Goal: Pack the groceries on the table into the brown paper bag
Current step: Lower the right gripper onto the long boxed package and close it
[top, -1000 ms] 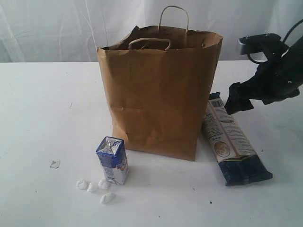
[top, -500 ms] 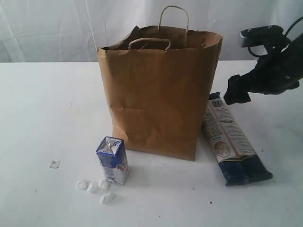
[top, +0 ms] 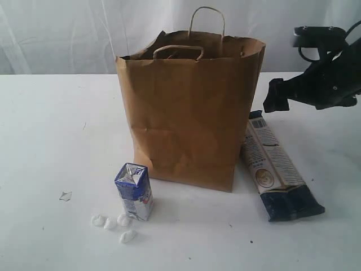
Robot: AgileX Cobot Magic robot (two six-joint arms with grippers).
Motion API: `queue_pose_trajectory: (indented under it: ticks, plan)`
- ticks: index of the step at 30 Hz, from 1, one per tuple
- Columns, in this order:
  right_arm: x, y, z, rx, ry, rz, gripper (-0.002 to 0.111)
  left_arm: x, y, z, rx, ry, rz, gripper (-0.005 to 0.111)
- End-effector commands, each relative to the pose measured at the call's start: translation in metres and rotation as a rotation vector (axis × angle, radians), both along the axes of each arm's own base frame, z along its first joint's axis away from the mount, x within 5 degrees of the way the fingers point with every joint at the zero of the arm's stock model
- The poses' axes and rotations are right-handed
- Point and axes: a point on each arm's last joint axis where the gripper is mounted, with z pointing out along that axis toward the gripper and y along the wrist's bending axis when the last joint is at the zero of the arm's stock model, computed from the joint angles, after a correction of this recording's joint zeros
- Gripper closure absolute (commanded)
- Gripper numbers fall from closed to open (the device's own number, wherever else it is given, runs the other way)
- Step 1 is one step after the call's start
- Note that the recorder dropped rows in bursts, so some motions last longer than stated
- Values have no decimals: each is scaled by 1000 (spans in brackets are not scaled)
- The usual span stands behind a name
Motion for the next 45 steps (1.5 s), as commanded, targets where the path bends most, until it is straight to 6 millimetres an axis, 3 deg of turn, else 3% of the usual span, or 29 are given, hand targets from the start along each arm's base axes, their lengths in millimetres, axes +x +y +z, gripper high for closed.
queue_pose_trajectory:
  ticks: [1, 7, 10, 17, 21, 24, 31, 37, 42, 45]
  plan:
    - [1, 0, 1, 75, 17, -96, 3, 0, 0, -2, 9, 6, 2, 107]
    - [17, -3, 4, 86, -147, -152, 3, 0, 0, -2, 9, 6, 2, 107]
    - [18, -2, 2, 85, -137, -151, 3, 0, 0, -2, 9, 6, 2, 107]
    - [7, 2, -24, 8, 83, 20, 3, 0, 0, -2, 9, 6, 2, 107]
    - [10, 9, -51, -7, 185, 67, 3, 0, 0, -2, 9, 6, 2, 107]
    - [13, 20, -65, -24, 200, 99, 3, 0, 0, -2, 9, 6, 2, 107]
    - [20, 37, -75, -88, 125, 152, 3, 0, 0, -2, 9, 6, 2, 107]
    - [25, 36, -81, -153, 83, 187, 3, 0, 0, -2, 9, 6, 2, 107]
    - [26, 37, -102, -163, 143, 203, 3, 0, 0, -2, 9, 6, 2, 107]
    - [27, 37, -105, -161, 146, 200, 3, 0, 0, -2, 9, 6, 2, 107]
